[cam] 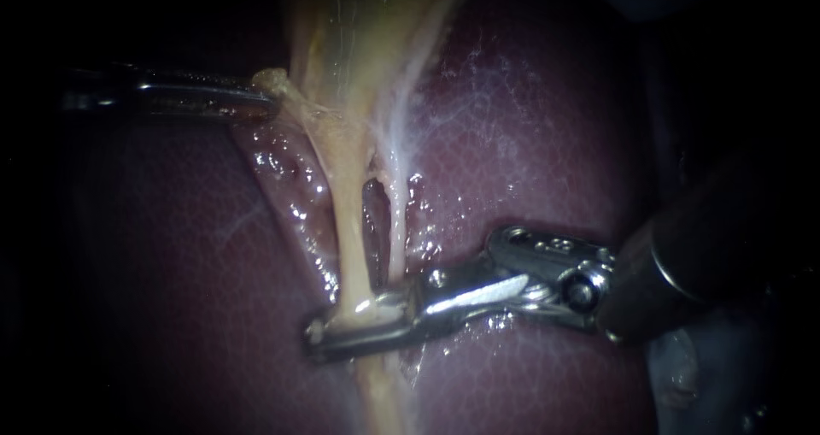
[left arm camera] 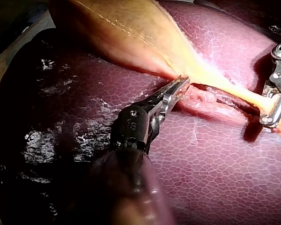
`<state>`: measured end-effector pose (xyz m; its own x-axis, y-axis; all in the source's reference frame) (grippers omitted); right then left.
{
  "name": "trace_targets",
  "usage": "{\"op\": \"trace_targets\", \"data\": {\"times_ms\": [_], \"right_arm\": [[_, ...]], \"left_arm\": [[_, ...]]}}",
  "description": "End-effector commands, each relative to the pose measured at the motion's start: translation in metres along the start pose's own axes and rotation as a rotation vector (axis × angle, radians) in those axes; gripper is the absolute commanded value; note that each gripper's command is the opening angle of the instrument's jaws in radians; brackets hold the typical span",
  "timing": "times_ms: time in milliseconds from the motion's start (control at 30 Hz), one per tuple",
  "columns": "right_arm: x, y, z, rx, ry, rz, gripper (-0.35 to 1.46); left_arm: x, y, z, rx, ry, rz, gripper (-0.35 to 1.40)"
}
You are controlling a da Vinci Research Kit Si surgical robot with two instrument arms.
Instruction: Clipping first clip left tube
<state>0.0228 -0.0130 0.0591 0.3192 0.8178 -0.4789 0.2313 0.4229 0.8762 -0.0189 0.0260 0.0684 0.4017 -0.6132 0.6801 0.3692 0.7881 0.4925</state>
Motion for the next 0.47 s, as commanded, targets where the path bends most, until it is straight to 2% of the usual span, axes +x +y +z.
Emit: {"op": "trace_targets", "data": {"times_ms": [33, 467], "right_arm": [[-0.0001, 0.0, 0.0, 0.0, 0.0, -0.001, -0.35], [-0.0004, 0.0003, 0.0, 0.0, -0.001, -0.003, -0.35]], "left_arm": [[0.0, 0.0, 0.0, 0.0, 0.0, 0.0, -0.35], [0.0, 0.0, 0.0, 0.0, 0.0, 0.0, -0.35]]}}
